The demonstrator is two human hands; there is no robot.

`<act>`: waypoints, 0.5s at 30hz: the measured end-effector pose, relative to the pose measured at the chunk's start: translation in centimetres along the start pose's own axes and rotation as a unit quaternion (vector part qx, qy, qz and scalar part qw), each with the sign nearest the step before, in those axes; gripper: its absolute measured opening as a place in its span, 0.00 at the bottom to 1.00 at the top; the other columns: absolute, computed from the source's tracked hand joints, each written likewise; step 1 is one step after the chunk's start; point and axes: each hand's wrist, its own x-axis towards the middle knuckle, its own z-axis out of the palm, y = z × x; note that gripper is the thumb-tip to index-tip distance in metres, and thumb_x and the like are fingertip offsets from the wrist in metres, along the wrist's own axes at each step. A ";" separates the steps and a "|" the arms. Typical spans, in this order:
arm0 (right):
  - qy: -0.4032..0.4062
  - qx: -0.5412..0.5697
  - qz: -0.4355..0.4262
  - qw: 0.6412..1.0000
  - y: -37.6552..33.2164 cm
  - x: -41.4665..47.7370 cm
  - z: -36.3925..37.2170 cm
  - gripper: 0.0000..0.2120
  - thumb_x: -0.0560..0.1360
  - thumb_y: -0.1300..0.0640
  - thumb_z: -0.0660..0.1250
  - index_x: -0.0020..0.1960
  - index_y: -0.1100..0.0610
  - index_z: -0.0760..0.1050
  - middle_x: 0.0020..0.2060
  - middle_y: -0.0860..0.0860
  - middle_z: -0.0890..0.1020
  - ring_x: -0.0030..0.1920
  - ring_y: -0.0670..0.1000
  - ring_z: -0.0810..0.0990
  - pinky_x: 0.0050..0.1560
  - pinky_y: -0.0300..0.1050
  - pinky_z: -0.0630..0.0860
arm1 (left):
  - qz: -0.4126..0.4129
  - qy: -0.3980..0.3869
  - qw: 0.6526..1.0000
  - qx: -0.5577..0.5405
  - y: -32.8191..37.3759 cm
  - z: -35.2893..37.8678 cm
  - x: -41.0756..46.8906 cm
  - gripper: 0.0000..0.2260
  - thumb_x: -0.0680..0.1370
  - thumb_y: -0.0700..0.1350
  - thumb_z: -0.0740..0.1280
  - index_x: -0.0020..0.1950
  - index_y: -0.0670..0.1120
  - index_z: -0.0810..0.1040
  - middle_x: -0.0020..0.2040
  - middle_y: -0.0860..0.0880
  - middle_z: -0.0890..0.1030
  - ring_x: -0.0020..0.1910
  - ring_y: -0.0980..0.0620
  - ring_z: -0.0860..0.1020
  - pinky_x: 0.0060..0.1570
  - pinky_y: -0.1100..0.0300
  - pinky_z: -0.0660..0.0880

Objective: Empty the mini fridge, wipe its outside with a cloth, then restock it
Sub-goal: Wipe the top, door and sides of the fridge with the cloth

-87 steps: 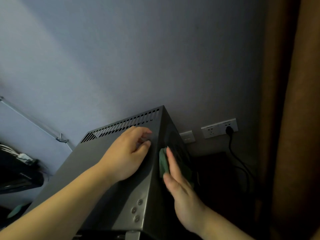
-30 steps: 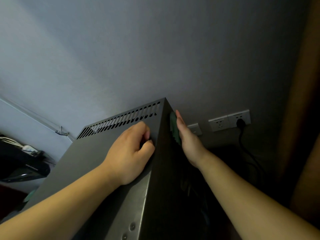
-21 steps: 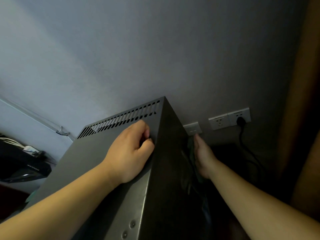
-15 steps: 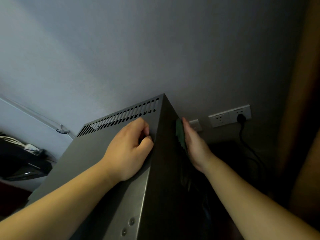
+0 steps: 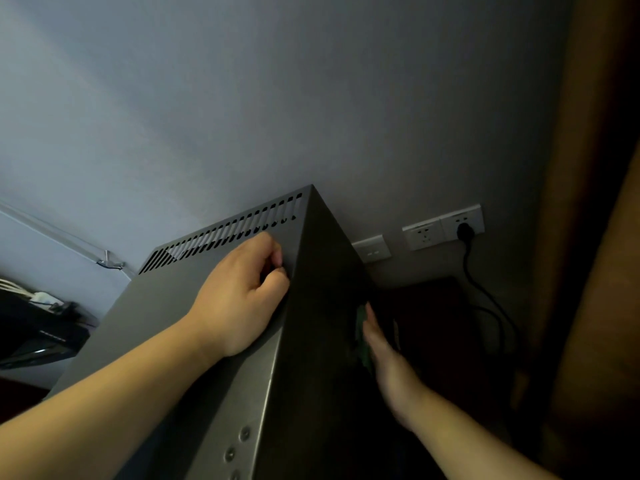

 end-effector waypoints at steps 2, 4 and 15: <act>-0.009 0.010 -0.012 1.000 1.6 0.3 -2.7 0.36 0.67 0.23 0.65 0.73 0.29 0.64 0.78 0.40 0.60 0.78 0.53 0.59 0.77 0.61 0.55 | -0.004 -0.001 1.000 0.000 0.2 0.0 -0.1 0.02 0.72 0.50 0.60 0.44 0.54 0.69 0.39 0.54 0.73 0.39 0.57 0.71 0.37 0.55 0.65; -0.025 -0.035 -0.028 0.999 -0.3 1.0 -1.9 0.41 0.62 0.19 0.64 0.72 0.26 0.61 0.78 0.40 0.59 0.78 0.51 0.58 0.77 0.63 0.53 | -0.009 0.002 1.000 0.000 0.3 0.0 -0.1 0.02 0.72 0.50 0.59 0.44 0.54 0.69 0.38 0.53 0.73 0.39 0.57 0.71 0.37 0.55 0.66; 0.036 0.012 0.001 0.999 2.9 -1.4 -0.5 0.26 0.80 0.40 0.59 0.75 0.33 0.55 0.77 0.38 0.57 0.76 0.41 0.55 0.78 0.48 0.49 | -0.010 0.007 1.000 -0.007 0.1 -0.1 -0.3 0.03 0.73 0.51 0.61 0.45 0.54 0.70 0.38 0.53 0.74 0.39 0.55 0.72 0.37 0.54 0.66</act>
